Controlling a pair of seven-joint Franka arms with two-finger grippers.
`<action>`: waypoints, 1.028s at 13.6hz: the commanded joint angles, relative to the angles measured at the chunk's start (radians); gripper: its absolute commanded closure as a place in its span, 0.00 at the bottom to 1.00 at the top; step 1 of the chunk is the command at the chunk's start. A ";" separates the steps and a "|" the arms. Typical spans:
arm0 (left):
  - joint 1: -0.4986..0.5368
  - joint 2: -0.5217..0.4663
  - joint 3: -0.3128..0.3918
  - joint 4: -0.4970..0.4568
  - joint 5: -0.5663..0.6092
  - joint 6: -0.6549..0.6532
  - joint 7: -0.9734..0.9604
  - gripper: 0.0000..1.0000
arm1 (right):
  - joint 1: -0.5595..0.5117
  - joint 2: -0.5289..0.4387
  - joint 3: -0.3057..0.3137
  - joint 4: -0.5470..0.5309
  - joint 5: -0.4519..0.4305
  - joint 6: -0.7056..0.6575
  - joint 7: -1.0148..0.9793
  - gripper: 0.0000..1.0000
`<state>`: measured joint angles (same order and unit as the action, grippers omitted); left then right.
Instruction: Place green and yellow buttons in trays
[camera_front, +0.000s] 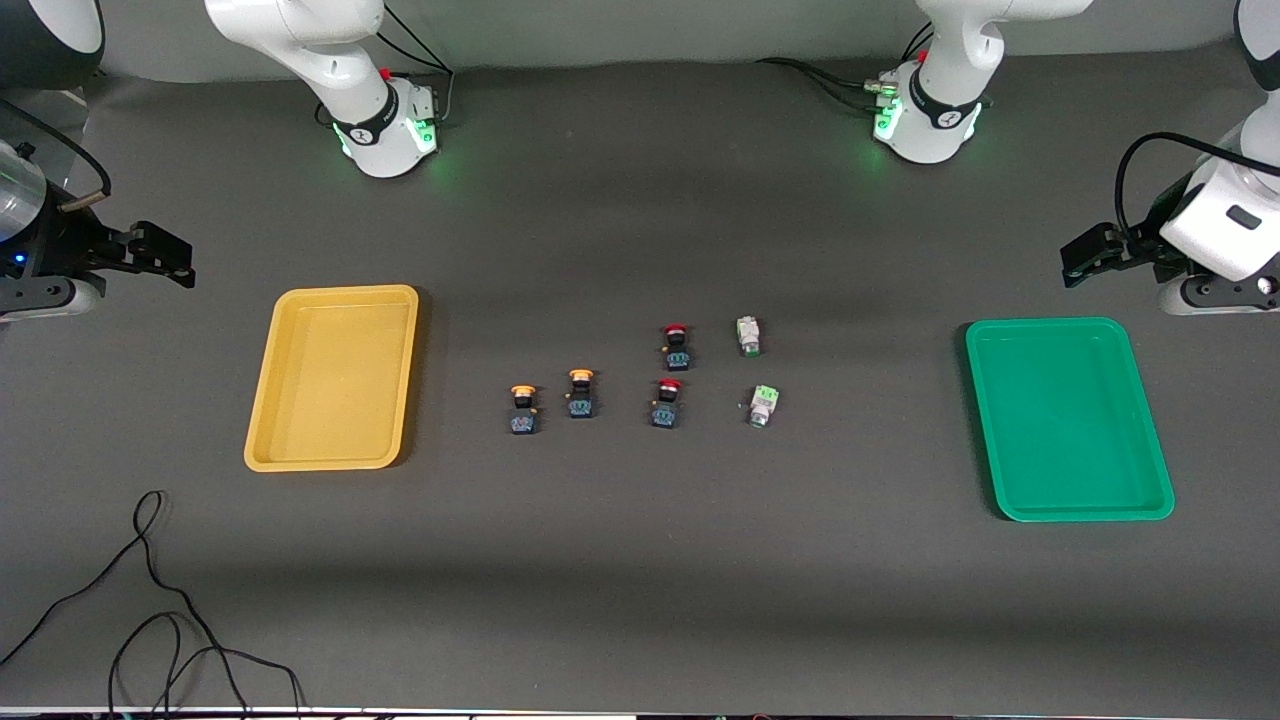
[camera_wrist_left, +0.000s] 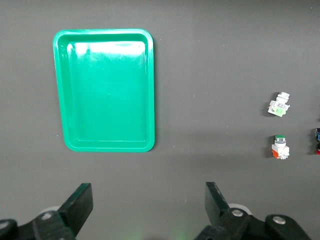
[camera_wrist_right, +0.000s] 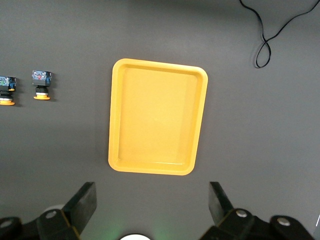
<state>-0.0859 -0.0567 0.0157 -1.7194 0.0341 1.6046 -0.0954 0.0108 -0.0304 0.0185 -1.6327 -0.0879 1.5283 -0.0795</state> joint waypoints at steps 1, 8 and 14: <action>-0.002 -0.017 -0.002 -0.006 -0.002 -0.015 -0.013 0.00 | 0.000 0.015 0.003 0.028 0.016 -0.016 0.020 0.01; -0.002 -0.017 -0.002 -0.006 -0.002 -0.015 -0.013 0.00 | 0.001 0.024 0.003 0.028 0.045 -0.010 0.021 0.01; -0.003 -0.022 -0.002 -0.011 -0.057 -0.025 -0.015 0.00 | -0.003 0.033 0.000 0.031 0.082 -0.008 0.035 0.00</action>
<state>-0.0860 -0.0567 0.0147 -1.7194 -0.0100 1.5992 -0.0955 0.0112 -0.0125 0.0203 -1.6322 -0.0411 1.5292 -0.0655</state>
